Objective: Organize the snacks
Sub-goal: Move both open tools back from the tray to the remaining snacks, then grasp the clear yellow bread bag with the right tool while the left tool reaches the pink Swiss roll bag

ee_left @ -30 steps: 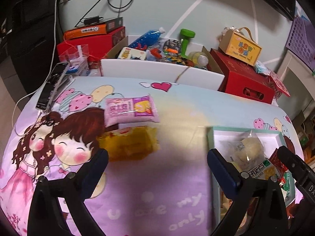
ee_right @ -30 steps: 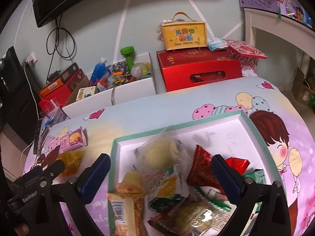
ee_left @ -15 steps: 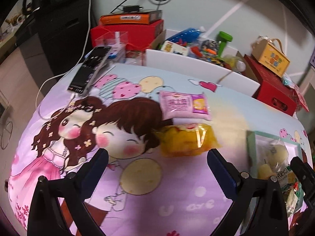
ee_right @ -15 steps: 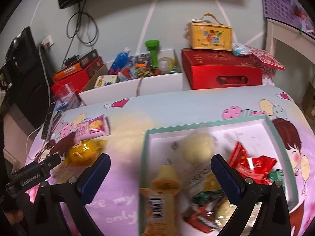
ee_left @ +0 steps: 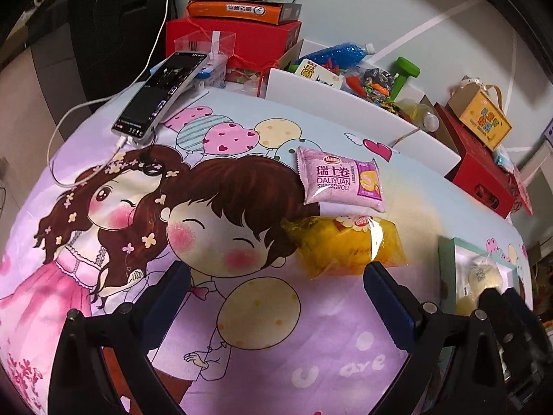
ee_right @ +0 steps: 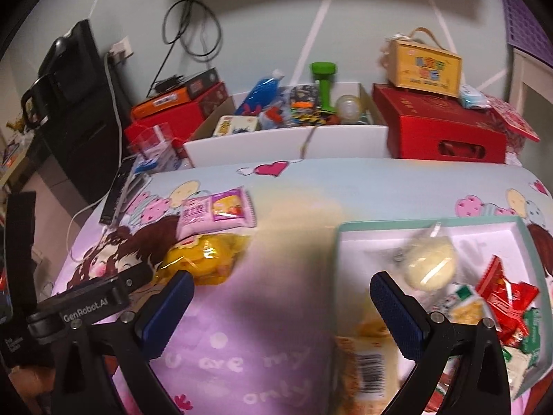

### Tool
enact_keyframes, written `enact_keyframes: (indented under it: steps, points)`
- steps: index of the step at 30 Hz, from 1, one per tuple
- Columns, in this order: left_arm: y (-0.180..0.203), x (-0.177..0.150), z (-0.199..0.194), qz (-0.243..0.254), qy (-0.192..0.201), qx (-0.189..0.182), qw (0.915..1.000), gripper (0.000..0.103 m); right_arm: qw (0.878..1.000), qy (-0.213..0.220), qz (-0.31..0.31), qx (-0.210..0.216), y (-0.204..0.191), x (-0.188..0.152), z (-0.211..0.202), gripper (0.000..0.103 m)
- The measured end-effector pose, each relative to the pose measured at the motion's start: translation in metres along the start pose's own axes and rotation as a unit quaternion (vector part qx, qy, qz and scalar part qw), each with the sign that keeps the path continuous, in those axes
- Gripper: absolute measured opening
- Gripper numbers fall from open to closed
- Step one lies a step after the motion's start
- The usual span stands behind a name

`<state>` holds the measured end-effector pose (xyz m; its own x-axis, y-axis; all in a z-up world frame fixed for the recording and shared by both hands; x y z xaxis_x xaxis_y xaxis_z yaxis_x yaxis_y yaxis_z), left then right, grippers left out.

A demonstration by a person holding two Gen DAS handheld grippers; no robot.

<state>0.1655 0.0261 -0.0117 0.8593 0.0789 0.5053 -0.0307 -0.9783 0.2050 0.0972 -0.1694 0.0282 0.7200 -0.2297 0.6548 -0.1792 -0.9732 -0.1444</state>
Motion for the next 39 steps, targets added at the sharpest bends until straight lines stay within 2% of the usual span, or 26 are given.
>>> enact_keyframes:
  steps: [10,23,30,39]
  points:
    - [-0.026,0.010,0.013,-0.037,0.002,-0.009,0.9993,0.100,1.000,-0.014,-0.022,0.012,-0.026,-0.003,0.024,0.103]
    - [-0.056,0.021,0.029,-0.057,0.010,-0.006,0.9983,0.100,0.995,-0.019,-0.094,0.022,-0.080,-0.011,0.066,0.103]
    - [-0.059,0.022,0.038,-0.057,0.001,-0.003,0.9984,0.100,0.994,-0.024,-0.097,0.032,-0.096,-0.015,0.090,0.103]
    - [-0.058,0.023,0.046,-0.055,-0.004,0.004,0.9985,0.100,0.995,-0.017,-0.089,0.029,-0.096,-0.013,0.107,0.103]
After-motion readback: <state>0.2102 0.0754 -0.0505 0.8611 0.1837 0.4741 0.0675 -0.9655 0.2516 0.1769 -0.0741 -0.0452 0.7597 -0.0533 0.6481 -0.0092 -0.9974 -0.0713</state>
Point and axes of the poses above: each gripper's, at about its wrist camera, not at the fingertips, and z roughly the way its jaws point, y to its right, x to its top, the point moved 3 cm from there along z, roughly the way its jaws point
